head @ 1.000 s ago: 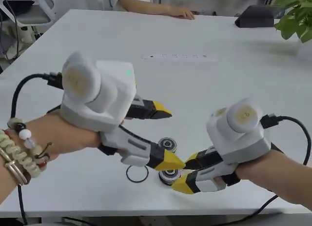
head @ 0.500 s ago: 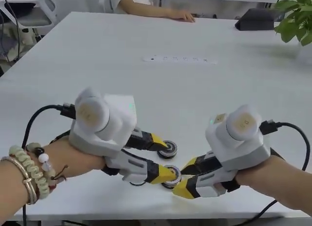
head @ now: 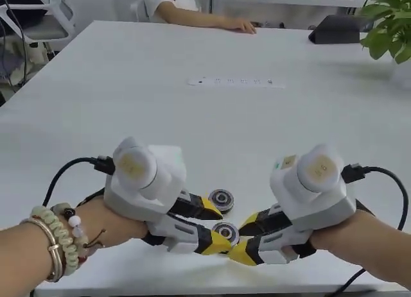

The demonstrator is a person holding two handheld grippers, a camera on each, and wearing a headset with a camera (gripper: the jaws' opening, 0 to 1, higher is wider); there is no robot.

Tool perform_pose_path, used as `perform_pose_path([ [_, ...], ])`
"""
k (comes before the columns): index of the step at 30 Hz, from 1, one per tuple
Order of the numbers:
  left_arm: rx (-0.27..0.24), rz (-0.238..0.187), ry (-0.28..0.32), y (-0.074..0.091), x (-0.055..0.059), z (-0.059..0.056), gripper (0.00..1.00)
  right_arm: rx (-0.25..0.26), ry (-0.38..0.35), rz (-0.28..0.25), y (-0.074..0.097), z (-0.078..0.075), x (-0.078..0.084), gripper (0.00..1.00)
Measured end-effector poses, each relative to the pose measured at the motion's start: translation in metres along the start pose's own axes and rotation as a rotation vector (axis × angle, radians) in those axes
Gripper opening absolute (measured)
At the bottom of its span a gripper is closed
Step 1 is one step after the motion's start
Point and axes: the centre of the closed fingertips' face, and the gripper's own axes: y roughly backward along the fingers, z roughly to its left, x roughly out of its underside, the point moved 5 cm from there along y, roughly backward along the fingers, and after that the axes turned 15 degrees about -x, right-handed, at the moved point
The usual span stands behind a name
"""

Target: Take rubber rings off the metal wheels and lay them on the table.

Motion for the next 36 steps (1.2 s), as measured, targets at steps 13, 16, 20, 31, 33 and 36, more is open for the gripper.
perform_pose_path([
  [13, -0.030, 0.006, 0.003, -0.0019, 0.0017, 0.0040, 0.11, 0.010, 0.017, 0.005, 0.0015, -0.0014, 0.0000, 0.18],
  [16, -0.032, 0.001, -0.001, -0.0021, 0.0017, 0.0036, 0.11, 0.013, 0.025, 0.008, 0.0021, -0.0017, 0.0004, 0.16],
  [20, -0.027, -0.004, -0.049, -0.0029, 0.0020, -0.0008, 0.07, 0.014, 0.050, 0.020, 0.0017, -0.0014, 0.0008, 0.15],
  [31, -0.034, -0.007, -0.048, -0.0013, 0.0026, -0.0006, 0.07, 0.023, 0.106, 0.050, 0.0042, -0.0030, 0.0022, 0.02],
  [33, -0.035, -0.007, -0.049, -0.0014, 0.0026, -0.0006, 0.07, 0.029, 0.117, 0.055, 0.0045, -0.0035, 0.0021, 0.01],
  [36, -0.037, -0.009, -0.050, -0.0012, 0.0027, -0.0010, 0.07, 0.037, 0.105, 0.053, 0.0052, -0.0045, 0.0021, 0.00],
])
